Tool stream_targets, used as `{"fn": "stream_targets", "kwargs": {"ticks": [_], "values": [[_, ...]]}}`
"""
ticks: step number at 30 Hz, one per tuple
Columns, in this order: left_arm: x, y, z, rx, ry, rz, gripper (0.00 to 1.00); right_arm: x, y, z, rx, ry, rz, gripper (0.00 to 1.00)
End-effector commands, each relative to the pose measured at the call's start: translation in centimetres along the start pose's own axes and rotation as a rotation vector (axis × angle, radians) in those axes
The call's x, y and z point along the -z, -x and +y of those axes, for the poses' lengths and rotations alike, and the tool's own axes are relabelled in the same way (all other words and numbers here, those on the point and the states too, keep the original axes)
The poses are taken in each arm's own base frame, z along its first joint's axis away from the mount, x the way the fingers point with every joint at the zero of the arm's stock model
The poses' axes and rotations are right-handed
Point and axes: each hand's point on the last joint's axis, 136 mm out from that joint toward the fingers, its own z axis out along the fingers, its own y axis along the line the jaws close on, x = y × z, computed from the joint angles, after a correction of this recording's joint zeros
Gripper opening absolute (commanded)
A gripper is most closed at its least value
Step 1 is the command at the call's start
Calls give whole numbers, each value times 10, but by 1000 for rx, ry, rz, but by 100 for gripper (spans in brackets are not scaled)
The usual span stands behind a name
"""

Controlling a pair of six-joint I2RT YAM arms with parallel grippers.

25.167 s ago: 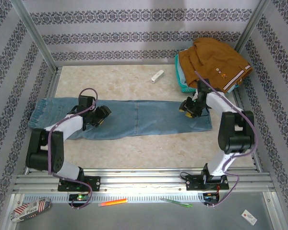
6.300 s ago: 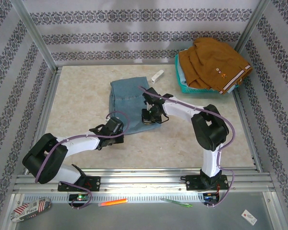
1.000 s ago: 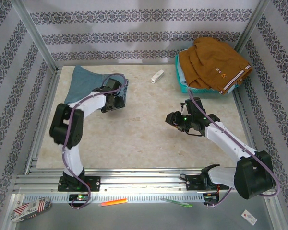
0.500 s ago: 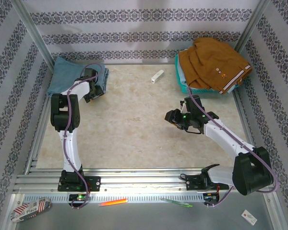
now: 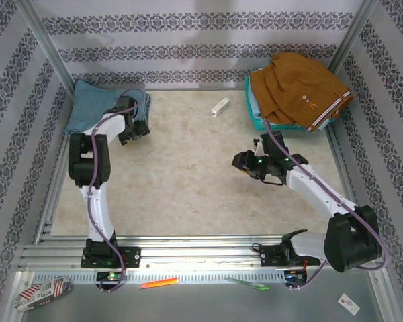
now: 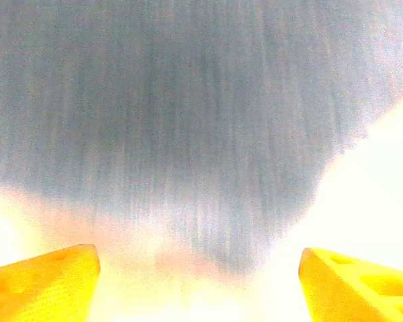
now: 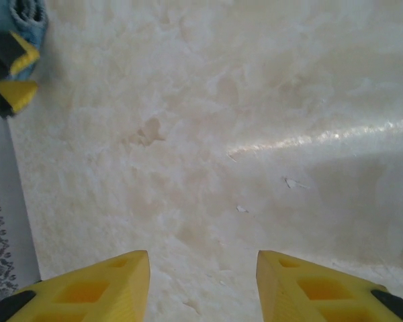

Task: Fold and stack the trousers

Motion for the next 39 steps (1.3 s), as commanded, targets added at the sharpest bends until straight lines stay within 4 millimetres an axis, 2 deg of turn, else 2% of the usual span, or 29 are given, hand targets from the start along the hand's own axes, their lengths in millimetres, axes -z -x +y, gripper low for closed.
{"fn": "stream_targets", "kwargs": {"ticks": [1,2,3,4,7,8,10,12,15,17,19,21,25,29,32,34,35,36,39], "values": [[100,15,-37,-59,-194,-218,98,37,19,43,135,111,-92,53],[128,11,-37,-65,-222,-268,100,46,23,53,171,130,-120,58],[145,1,-35,-71,-236,-297,100,58,28,59,203,115,-163,78],[179,-2,-35,-87,-260,-381,100,71,34,63,229,85,-216,97],[242,-22,-15,-173,-158,-601,100,101,48,73,337,13,-358,98],[255,-28,-8,-198,-133,-661,100,107,54,71,340,-5,-413,98],[271,-39,19,-154,-49,-756,100,111,67,64,383,-27,-537,98],[272,-46,40,-95,-31,-858,100,122,80,58,464,-81,-652,98],[260,-60,48,-189,-75,-1065,100,137,94,48,646,-208,-780,98],[252,-67,62,-202,-40,-1206,100,137,101,32,711,-299,-825,98],[244,-75,75,-210,6,-1300,100,132,104,18,771,-316,-841,98],[224,-78,69,-347,60,-1250,100,128,105,2,775,-313,-866,98],[177,-74,66,-359,69,-1120,100,137,117,-35,667,-320,-958,98],[143,-71,67,-336,72,-1099,100,132,121,-58,621,-298,-933,98],[124,-69,60,-395,49,-1083,99,125,123,-76,574,-312,-935,98],[109,-62,58,-408,16,-1076,99,119,124,-96,489,-313,-962,98],[98,-65,52,-437,-23,-1032,99,118,125,-96,509,-314,-972,98],[96,-61,51,-441,-17,-1027,99,107,120,-109,513,-336,-949,98],[91,-57,56,-409,7,-983,99,97,123,-124,516,-378,-960,98]]}}
